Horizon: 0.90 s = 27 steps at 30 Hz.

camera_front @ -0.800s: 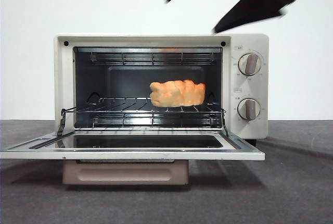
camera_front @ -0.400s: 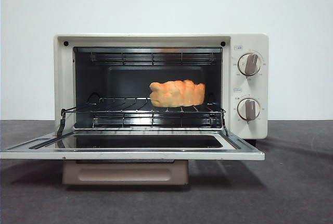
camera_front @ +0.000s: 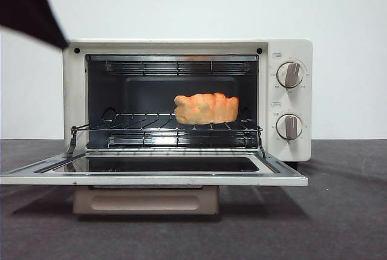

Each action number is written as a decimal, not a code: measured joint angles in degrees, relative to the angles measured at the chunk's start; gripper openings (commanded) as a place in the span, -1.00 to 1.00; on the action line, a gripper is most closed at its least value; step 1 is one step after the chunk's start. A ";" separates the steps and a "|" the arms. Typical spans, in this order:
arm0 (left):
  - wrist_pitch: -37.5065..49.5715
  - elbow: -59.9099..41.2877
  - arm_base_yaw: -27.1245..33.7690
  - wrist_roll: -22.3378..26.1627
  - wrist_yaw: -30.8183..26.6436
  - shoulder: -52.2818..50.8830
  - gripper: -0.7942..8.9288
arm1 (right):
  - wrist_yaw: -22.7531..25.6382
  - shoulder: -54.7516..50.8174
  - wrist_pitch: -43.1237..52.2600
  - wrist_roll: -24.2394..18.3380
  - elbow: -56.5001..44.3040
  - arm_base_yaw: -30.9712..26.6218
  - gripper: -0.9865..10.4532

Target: The left arm flap open the oven, the right arm pick bread and place it into oven, the left arm flap close the oven

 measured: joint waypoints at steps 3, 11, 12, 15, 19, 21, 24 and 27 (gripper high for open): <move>2.80 -4.66 3.52 -0.42 1.60 0.85 -0.82 | 0.00 -1.31 -2.08 0.44 0.02 0.00 -0.06; 9.88 -16.76 9.20 -5.01 2.03 0.94 -0.82 | 0.04 -1.77 -3.28 1.36 0.04 0.00 -0.06; 10.69 -17.97 9.57 -5.77 2.03 0.94 -0.82 | 0.04 -1.77 -3.28 1.40 0.04 0.00 -0.06; 12.90 -20.61 10.08 -7.30 1.99 0.94 -0.82 | 0.04 -1.77 -3.28 1.49 0.04 0.00 -0.06; 13.99 -22.64 10.51 -9.66 -1.38 1.07 -0.82 | 0.24 -1.77 -3.28 1.49 0.04 0.00 -0.06; 13.18 -23.04 10.58 -10.47 -1.31 2.03 -0.82 | 0.33 -1.77 -3.28 1.49 0.04 0.00 -0.06; 12.96 -23.15 10.56 -10.84 1.09 3.96 -0.82 | 1.57 -1.75 -3.26 1.49 0.04 0.00 -0.06; 12.74 -23.15 10.08 -10.82 1.27 6.19 -0.82 | 2.21 -1.75 -3.21 1.49 0.04 0.00 -0.06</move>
